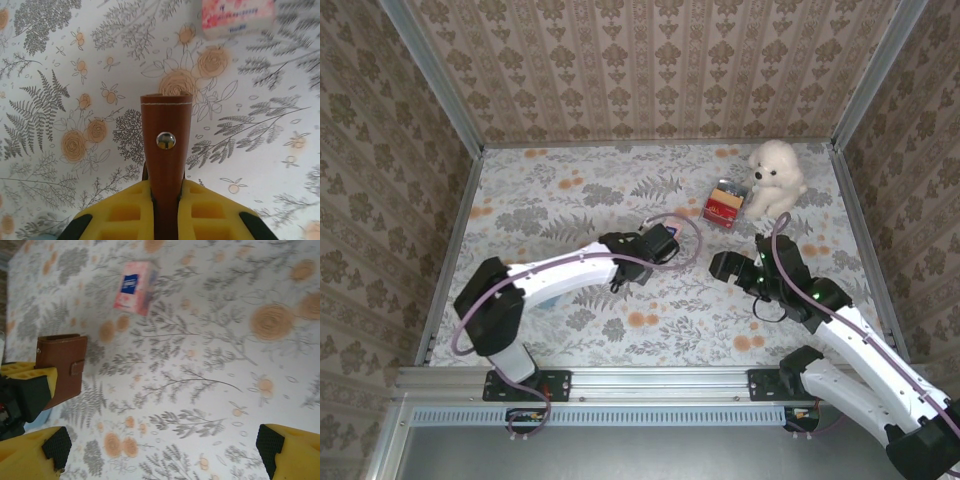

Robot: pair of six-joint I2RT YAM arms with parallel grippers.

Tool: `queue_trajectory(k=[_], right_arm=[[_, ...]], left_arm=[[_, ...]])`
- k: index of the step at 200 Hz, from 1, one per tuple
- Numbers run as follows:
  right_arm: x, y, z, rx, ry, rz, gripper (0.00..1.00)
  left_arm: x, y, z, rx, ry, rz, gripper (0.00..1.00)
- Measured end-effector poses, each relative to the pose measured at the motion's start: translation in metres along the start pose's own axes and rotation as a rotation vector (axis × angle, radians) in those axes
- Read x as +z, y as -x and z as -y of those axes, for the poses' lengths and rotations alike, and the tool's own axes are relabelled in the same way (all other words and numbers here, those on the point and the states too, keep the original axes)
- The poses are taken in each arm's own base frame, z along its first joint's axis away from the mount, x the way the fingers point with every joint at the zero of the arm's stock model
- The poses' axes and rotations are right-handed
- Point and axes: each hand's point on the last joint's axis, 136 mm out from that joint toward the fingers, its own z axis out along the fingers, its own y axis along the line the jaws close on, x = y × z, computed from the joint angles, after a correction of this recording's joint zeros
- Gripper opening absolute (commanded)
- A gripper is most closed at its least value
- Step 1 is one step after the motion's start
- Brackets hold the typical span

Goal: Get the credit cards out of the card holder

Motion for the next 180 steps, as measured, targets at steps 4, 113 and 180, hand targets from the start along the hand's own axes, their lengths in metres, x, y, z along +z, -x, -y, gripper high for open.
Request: queue_trajectory(k=[4,113,180], right_arm=[[0.000,-0.001,0.002,0.003,-0.009,-0.002,0.98],[0.041,-0.008,0.030,-0.031,-0.184,-0.137,0.92],[0.089,-0.014,-0.030,-0.190,-0.121,-0.246,0.76]], left_arm=[[0.004,-0.002,0.001,0.012,0.011,-0.010,0.14],[0.010,0.002,0.022,-0.181,-0.166,0.018,1.00],[-0.007,-0.049,-0.054,-0.634,-0.286,0.086,1.00]])
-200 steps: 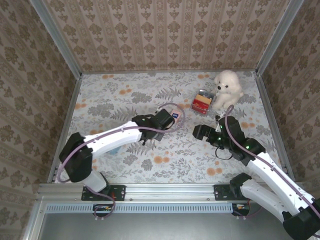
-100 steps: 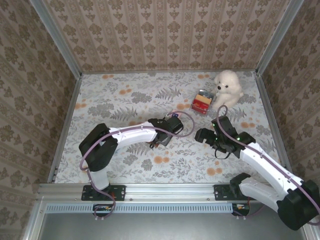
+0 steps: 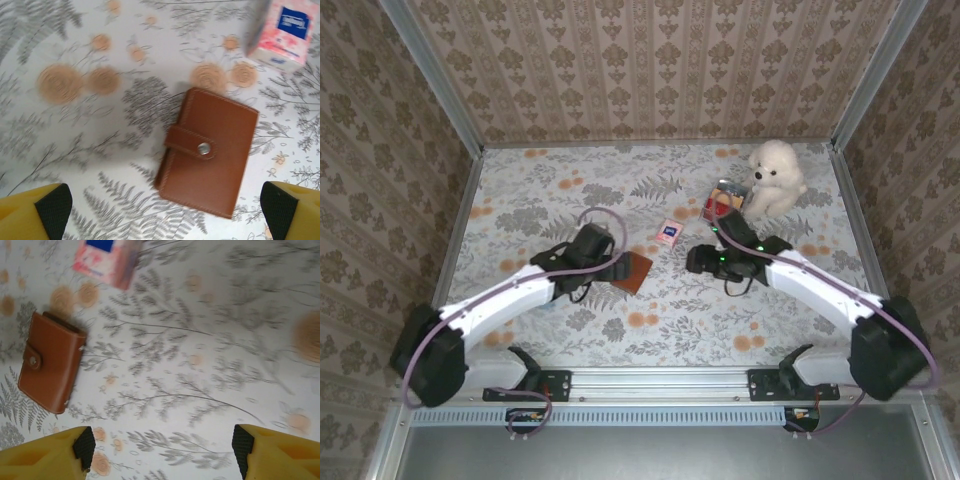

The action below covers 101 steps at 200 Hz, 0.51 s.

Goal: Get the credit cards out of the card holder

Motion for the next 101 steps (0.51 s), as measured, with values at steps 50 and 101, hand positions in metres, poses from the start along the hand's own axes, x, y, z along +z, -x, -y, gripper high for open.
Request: queue_trajectory(k=[50,101], right_arm=[[0.058,0.024,-0.098,-0.267,-0.047,-0.018,0.76],[0.132,0.030,-0.136,-0.430,-0.148,-0.070,0.74]], left_arm=[[-0.021,-0.006,-0.038,-0.173,-0.034,0.054,1.00],[-0.031,-0.001,-0.062,-0.256,-0.022,0.116,1.00]])
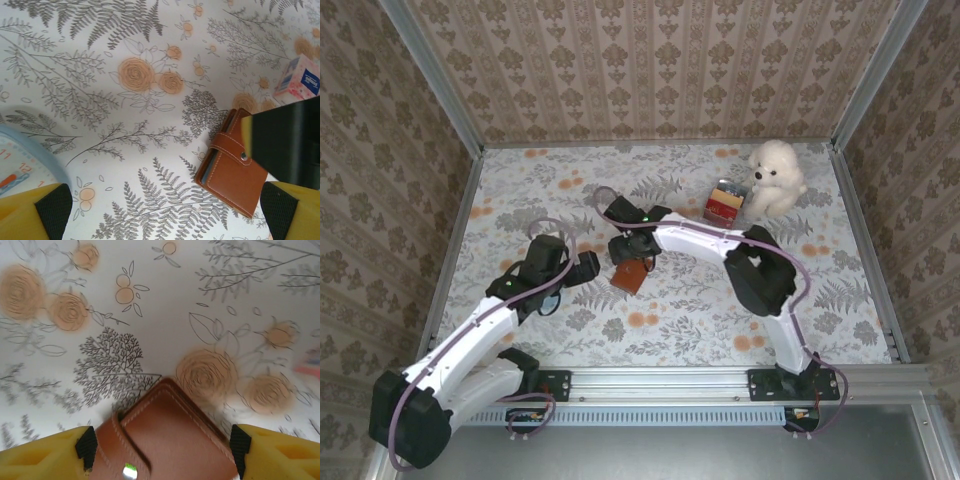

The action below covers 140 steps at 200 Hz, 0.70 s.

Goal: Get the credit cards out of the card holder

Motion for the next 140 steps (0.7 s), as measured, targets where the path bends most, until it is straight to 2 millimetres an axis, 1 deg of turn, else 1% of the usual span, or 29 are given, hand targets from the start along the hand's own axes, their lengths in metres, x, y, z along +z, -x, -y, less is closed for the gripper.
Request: queue_trajectory(k=[22,48,78,98,105,129,140], right_arm=[[0.018,-0.002,0.004,-0.026,-0.053,-0.039,0.74],[0.026,-0.006,0.013,-0.043,-0.112,-0.068,0.73],[0.023,-0.010,0.028,-0.048,-0.178,-0.090,0.71],[0.025,-0.018,0.041,-0.027,-0.210,-0.109,0.70],[0.022,-0.019,0.045,-0.018,-0.218,-0.103,0.70],[0.009,-0.040,0.072,0.023,-0.257,-0.144,0.68],[0.005,-0.049,0.082,0.043,-0.268,-0.161,0.65]], left_arm=[[0.002,-0.004,-0.008,-0.018,0.015,-0.004,1.00],[0.002,-0.006,-0.012,-0.031,0.021,-0.005,1.00],[0.003,-0.011,-0.012,-0.045,0.015,-0.017,1.00],[0.004,-0.013,-0.011,-0.049,0.005,-0.028,1.00],[0.004,-0.013,-0.011,-0.050,0.001,-0.030,1.00],[0.004,-0.015,-0.008,-0.058,-0.013,-0.042,1.00],[0.003,-0.017,-0.006,-0.066,-0.027,-0.052,1.00]])
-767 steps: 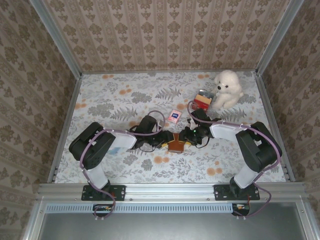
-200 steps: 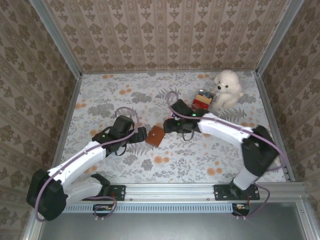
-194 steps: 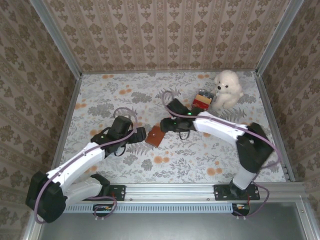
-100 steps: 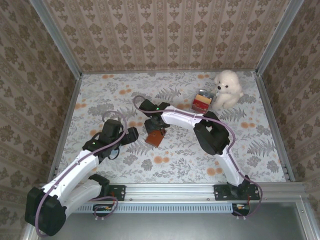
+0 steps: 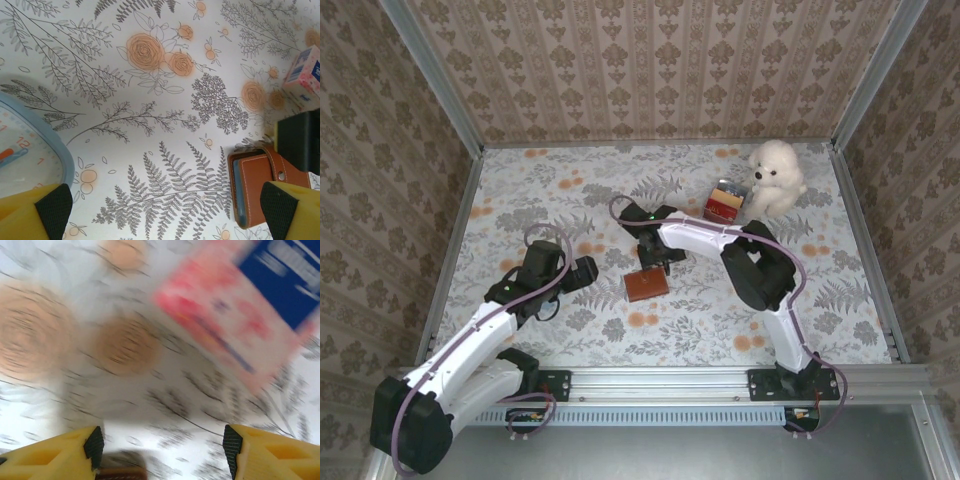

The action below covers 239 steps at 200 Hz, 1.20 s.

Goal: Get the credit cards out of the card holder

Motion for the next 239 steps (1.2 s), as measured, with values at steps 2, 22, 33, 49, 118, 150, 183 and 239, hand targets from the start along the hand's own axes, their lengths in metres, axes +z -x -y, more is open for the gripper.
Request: queue_trajectory(k=[2,22,33,49,118,150,183,239], right_arm=[[0.000,-0.002,0.002,0.001,-0.001,-0.003,0.64],[-0.002,-0.018,0.018,0.031,-0.005,-0.031,0.62],[-0.004,-0.028,0.022,0.035,0.007,-0.048,0.62],[-0.010,-0.043,0.024,0.029,0.029,-0.067,0.62],[-0.035,-0.080,-0.010,-0.014,0.293,-0.086,0.58],[-0.058,-0.073,-0.006,0.001,0.333,-0.007,0.56],[-0.069,-0.065,-0.019,-0.008,0.420,0.032,0.58],[-0.038,-0.075,-0.027,-0.016,0.402,-0.050,0.56]], left_arm=[[0.000,0.000,0.000,-0.002,-0.002,-0.001,1.00],[0.000,-0.003,0.008,-0.025,-0.042,-0.021,1.00],[0.000,-0.004,0.012,-0.039,-0.069,-0.028,1.00],[0.002,-0.009,0.018,-0.068,-0.107,-0.050,1.00],[0.014,-0.049,0.028,-0.211,-0.225,-0.185,0.86],[0.015,-0.060,0.041,-0.227,-0.264,-0.233,0.74],[0.021,-0.068,0.053,-0.226,-0.286,-0.265,0.70],[0.041,-0.094,0.065,-0.226,-0.271,-0.348,0.62]])
